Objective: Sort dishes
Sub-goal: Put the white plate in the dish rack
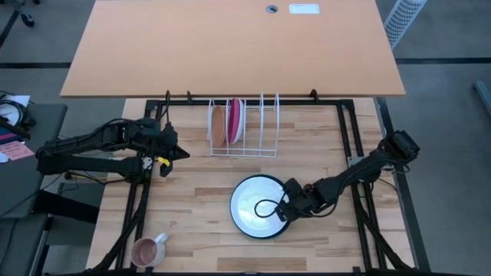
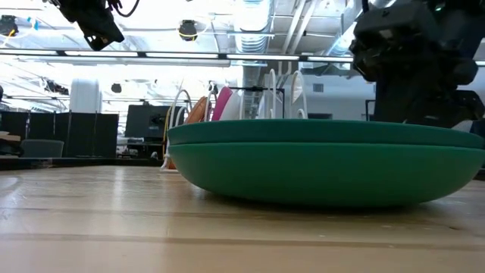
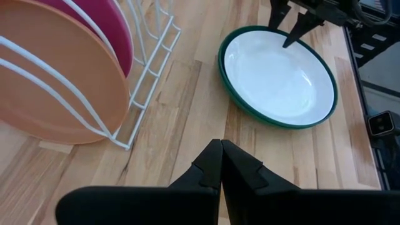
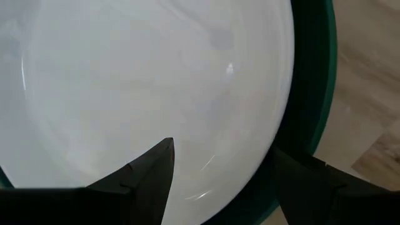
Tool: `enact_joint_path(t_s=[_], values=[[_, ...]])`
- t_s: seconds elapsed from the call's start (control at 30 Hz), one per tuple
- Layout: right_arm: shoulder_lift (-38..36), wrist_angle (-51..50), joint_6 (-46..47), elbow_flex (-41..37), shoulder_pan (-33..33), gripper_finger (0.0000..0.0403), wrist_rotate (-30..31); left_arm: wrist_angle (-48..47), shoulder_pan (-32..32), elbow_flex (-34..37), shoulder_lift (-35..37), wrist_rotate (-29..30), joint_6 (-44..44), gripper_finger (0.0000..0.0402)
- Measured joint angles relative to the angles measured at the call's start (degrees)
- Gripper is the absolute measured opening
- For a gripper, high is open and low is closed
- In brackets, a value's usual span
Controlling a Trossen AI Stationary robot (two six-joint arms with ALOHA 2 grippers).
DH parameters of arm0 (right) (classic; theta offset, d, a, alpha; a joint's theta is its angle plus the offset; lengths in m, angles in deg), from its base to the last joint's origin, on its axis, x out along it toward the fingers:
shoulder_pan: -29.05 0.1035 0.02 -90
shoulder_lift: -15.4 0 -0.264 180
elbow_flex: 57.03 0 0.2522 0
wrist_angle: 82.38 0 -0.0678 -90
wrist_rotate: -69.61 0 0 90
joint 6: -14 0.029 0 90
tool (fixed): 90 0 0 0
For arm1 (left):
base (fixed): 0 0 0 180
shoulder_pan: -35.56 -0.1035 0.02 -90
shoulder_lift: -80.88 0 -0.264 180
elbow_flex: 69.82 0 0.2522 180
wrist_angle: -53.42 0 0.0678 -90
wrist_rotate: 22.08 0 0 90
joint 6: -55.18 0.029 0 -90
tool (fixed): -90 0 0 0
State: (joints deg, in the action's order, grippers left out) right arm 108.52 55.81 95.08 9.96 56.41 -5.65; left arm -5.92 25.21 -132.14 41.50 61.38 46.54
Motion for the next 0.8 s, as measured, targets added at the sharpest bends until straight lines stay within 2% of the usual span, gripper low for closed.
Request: enact_joint_path(t_s=[0.17, 0.53, 0.8], values=[[0.0, 0.0, -0.8, -0.1, -0.8, 0.0236, 0.1, 0.0, 0.0, 0.0, 0.0, 0.0, 0.0, 0.0001], [0.0, -0.9, -2.2, -0.2, -0.9, 0.0155, 0.6, 0.0, 0.0, 0.0, 0.0, 0.1, 0.0, 0.0001], [0.0, 0.9, -3.1, -1.2, -1.2, 0.0129, 0.9, 0.0, 0.0, 0.0, 0.0, 0.1, 0.3, 0.0001]])
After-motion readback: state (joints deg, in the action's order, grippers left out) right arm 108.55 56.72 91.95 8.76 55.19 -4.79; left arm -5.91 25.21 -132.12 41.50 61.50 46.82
